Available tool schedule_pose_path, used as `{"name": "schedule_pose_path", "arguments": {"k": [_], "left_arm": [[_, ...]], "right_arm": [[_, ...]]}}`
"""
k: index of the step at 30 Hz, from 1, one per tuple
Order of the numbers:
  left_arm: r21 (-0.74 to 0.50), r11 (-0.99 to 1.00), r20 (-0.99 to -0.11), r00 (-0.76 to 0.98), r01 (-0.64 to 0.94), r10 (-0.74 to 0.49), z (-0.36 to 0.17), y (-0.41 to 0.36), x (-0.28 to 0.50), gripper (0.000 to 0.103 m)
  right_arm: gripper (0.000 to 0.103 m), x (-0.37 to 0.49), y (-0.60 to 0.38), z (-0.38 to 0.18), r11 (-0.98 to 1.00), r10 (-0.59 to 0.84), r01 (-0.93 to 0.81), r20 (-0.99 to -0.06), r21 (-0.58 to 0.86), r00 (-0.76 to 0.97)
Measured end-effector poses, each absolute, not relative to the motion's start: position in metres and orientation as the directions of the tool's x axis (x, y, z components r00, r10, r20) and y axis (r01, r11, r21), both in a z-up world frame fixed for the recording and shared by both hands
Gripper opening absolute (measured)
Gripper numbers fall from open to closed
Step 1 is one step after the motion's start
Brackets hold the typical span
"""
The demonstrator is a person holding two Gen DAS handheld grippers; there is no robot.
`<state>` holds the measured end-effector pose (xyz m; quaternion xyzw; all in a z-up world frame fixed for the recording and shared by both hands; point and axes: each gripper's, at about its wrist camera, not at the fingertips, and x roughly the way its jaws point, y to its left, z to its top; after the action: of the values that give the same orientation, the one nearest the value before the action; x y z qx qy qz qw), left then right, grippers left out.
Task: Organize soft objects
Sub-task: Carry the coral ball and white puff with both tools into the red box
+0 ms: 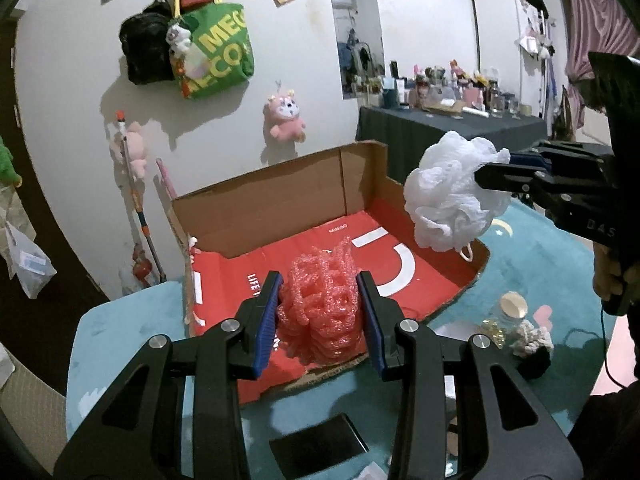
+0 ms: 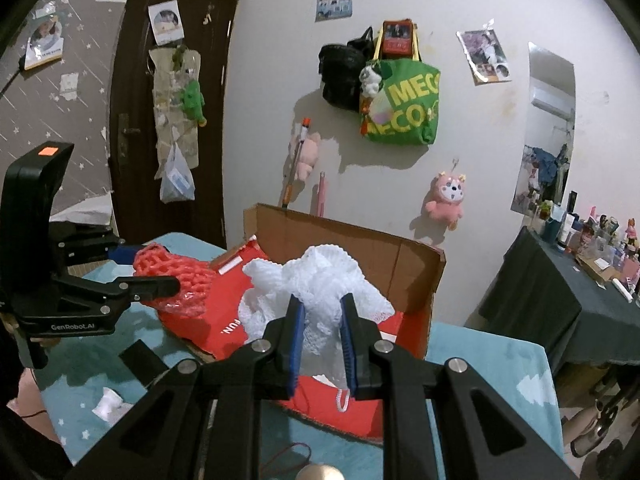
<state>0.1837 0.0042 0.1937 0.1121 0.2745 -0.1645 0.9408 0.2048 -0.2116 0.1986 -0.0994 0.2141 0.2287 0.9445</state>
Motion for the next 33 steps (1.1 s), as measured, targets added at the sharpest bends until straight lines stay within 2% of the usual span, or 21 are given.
{"name": "schedule_pose_path", "arguments": {"k": [11,21,26,33], "left_arm": [[0.105,0.903,-0.657,0.711,0.416,-0.251,0.178,-0.012,0.270,0.036],[0.101,0.918,-0.752,0.634,0.384,-0.183,0.125,-0.016,0.369,0.036],[0.116,0.926,-0.786,0.603,0.358,-0.135,0.101,-0.021,0.409,0.036],[0.123,0.933,-0.800,0.590,0.337,-0.107,0.082,-0.023,0.424,0.038]], "right_arm": [[0.018,0.296,-0.186,0.178,0.863,0.337,-0.490,-0.579,-0.126,0.742],[0.018,0.394,-0.163,0.128,0.882,0.225,-0.448,-0.702,-0.148,0.676],[0.018,0.424,-0.154,0.111,0.888,0.173,-0.428,-0.737,-0.171,0.654],[0.020,0.442,-0.157,0.096,0.894,0.149,-0.417,-0.771,-0.162,0.619]]}}
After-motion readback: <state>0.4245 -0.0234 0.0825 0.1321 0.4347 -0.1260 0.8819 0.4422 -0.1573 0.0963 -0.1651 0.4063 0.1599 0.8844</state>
